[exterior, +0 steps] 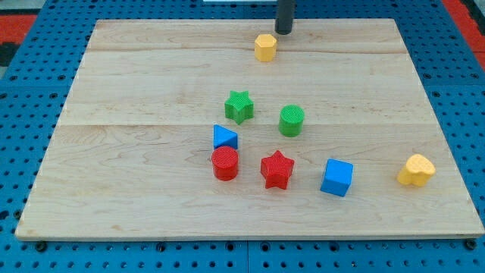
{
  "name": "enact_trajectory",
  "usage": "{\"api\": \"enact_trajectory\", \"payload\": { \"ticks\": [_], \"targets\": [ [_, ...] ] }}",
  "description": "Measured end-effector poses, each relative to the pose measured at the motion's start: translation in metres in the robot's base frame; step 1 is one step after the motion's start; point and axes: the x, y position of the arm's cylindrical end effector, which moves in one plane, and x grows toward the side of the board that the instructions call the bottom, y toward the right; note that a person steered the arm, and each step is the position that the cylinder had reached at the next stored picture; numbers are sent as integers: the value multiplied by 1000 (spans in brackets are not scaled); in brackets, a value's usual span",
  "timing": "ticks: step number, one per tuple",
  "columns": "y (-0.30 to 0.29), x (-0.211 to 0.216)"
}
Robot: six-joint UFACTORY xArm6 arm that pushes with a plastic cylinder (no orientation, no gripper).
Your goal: Move the hexagon towards the top right of the board
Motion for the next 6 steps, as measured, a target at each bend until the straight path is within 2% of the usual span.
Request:
{"api": "enact_trajectory", "payload": {
  "ticks": [1, 2, 3, 4, 5, 6],
  "targets": [
    [-74, 1],
    [-37, 49],
    [29, 23],
    [59, 16],
    [30, 31],
    [34, 77]
  ]
}}
